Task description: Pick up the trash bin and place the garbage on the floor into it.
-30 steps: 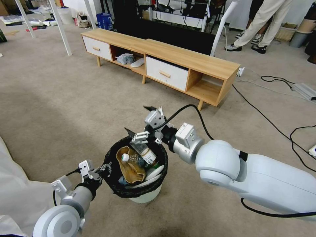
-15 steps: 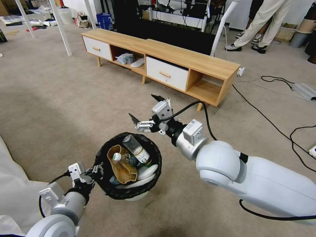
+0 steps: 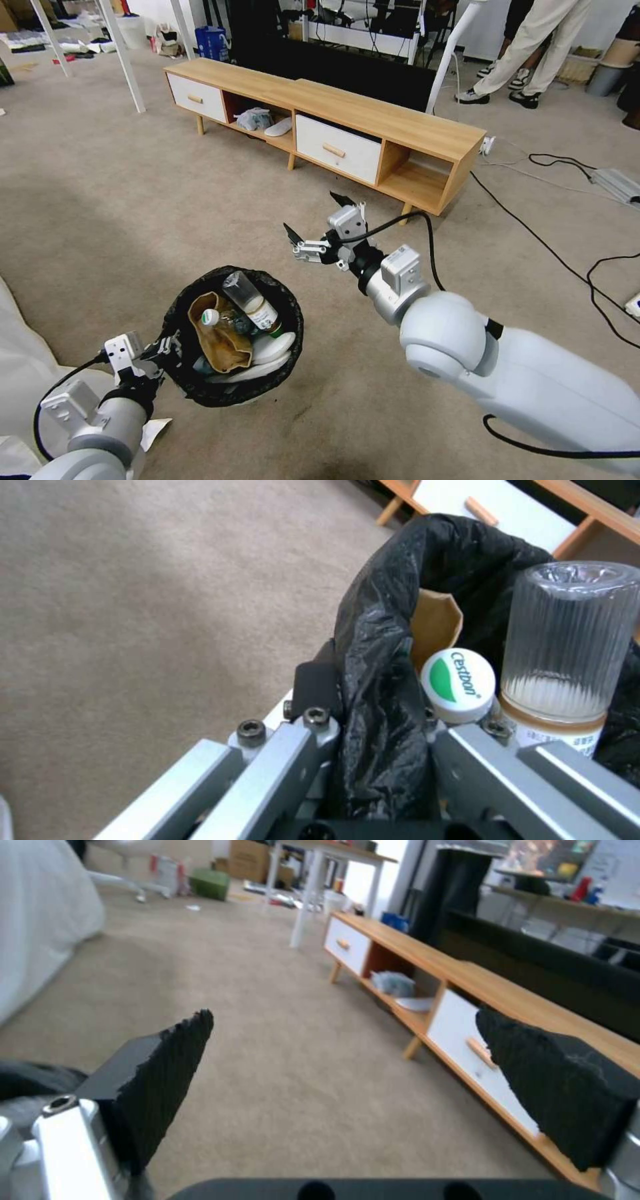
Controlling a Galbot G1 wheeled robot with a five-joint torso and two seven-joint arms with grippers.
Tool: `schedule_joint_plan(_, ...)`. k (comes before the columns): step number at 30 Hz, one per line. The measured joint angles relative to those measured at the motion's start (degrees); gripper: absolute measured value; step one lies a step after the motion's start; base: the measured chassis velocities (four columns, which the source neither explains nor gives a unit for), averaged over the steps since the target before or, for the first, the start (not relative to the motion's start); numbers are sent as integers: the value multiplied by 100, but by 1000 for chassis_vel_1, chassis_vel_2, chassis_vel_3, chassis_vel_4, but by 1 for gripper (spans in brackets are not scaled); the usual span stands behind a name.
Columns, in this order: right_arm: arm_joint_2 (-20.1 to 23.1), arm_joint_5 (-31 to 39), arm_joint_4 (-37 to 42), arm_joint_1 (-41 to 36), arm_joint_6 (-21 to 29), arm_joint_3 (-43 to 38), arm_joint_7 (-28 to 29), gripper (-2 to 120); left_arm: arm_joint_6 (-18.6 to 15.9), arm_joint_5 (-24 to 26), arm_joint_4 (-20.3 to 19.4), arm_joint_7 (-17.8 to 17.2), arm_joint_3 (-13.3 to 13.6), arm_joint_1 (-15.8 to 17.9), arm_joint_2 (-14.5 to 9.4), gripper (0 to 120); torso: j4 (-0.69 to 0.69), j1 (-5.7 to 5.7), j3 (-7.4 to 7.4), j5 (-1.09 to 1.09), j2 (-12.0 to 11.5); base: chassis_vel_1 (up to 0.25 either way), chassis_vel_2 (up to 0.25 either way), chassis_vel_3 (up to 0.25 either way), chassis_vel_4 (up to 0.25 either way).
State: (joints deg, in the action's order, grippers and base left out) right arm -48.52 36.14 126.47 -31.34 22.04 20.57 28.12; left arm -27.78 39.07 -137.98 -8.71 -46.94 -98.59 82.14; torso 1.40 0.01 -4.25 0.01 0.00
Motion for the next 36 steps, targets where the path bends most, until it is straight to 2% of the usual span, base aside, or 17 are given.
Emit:
schedule_joint_plan(6,-75,-295,-147,-484,9,-386,-13,100,43,-70,-5,-2,-54,-16,28,0,0,0,0,0,1,0,0,0,0)
schedule_joint_plan(23,-187,-312,-258,-485,12,-394,-41,100,12,-4,21,-78,-41,30,37,0,0,0,0,-1,1,0,0,0,0)
schedule_joint_plan(36,-255,-293,-343,-387,15,-305,-60,100,-139,7,12,4,-26,53,107,0,2,0,-1,-1,1,0,0,0,0)
